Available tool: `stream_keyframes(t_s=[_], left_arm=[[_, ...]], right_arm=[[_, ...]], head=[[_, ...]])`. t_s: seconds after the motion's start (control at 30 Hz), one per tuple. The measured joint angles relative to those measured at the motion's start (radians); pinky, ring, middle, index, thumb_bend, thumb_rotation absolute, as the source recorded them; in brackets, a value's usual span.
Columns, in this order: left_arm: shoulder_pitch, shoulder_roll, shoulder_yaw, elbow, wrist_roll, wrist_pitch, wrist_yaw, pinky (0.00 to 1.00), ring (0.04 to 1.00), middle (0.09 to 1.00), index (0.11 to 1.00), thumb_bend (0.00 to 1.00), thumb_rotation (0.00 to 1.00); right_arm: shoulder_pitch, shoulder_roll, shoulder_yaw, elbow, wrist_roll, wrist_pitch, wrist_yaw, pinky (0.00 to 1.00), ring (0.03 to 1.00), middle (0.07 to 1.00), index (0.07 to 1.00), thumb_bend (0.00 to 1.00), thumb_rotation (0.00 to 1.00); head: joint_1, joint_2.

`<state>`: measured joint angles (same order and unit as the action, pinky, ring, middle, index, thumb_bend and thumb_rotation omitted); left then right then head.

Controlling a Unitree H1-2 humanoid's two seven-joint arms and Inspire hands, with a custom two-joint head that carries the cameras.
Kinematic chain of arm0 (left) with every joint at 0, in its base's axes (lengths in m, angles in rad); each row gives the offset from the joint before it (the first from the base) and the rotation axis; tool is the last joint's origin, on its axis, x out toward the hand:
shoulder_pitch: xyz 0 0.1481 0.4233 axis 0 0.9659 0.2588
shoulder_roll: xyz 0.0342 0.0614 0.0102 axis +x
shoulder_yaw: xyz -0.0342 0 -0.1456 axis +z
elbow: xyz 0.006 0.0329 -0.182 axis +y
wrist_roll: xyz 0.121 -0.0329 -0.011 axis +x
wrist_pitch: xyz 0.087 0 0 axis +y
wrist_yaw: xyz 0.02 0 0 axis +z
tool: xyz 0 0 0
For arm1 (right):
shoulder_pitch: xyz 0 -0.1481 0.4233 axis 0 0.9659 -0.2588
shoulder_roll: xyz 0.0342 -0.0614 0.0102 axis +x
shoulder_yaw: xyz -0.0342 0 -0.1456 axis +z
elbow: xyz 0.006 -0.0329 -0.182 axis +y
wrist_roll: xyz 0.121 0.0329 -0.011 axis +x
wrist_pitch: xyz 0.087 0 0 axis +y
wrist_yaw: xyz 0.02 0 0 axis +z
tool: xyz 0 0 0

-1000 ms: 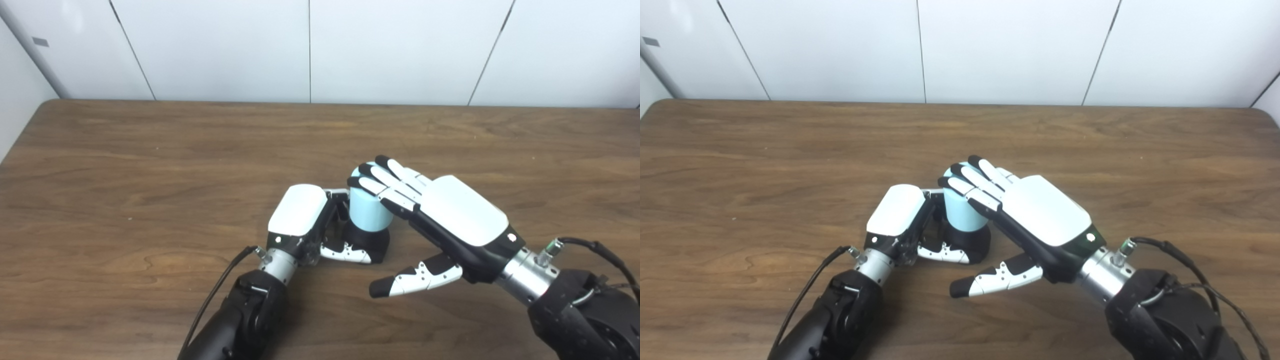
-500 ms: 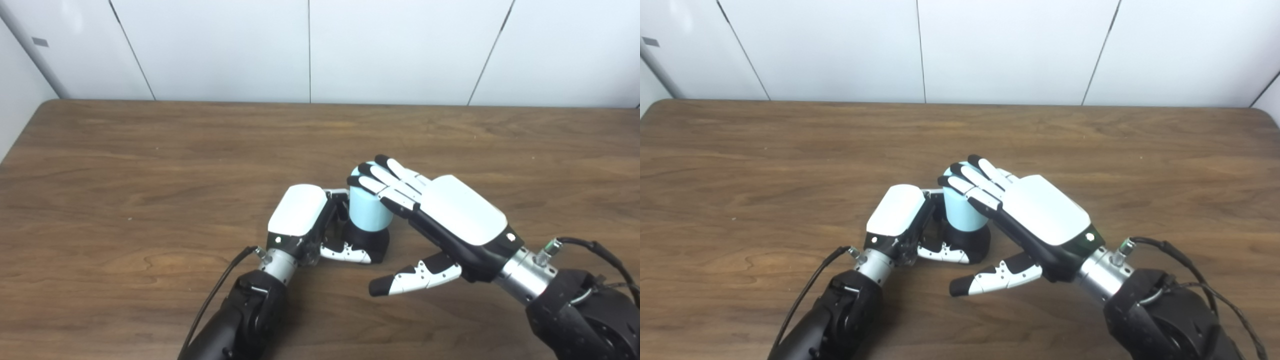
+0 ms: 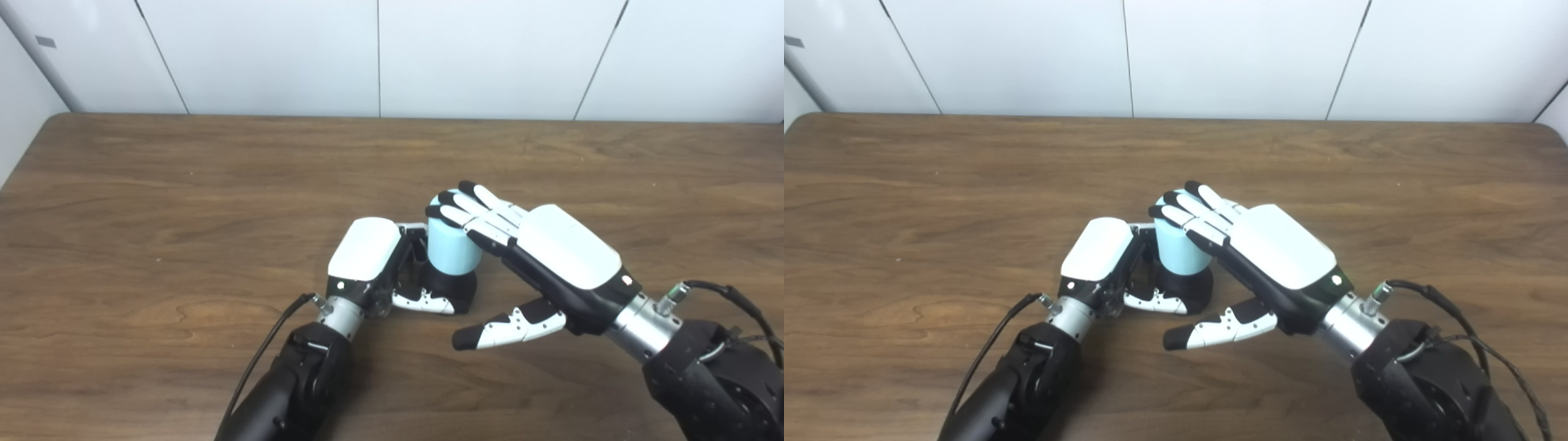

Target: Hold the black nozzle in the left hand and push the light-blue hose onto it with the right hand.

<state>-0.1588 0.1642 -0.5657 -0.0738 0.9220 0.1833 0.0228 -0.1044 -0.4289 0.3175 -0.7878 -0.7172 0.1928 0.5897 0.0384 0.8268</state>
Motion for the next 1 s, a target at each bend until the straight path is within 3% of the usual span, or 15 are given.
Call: stream_keyframes(t_s=[0.47, 1.0], left_arm=[[0.000, 0.000, 0.000, -0.002, 0.002, 0.002, -0.004, 0.36, 0.495, 0.525, 0.491, 0.48, 0.00], [0.000, -0.001, 0.000, -0.002, 0.003, 0.002, -0.007, 0.37, 0.486, 0.505, 0.486, 0.48, 0.00]], right_arm=[[-0.003, -0.001, 0.004, 0.012, 0.001, -0.001, -0.015, 0.92, 0.960, 0.945, 0.925, 0.63, 0.87], [0.003, -0.017, 0.022, 0.014, -0.044, -0.001, -0.031, 0.95, 0.995, 0.972, 0.910, 0.62, 0.86]], head=[[0.003, -0.006], [0.000, -0.014]])
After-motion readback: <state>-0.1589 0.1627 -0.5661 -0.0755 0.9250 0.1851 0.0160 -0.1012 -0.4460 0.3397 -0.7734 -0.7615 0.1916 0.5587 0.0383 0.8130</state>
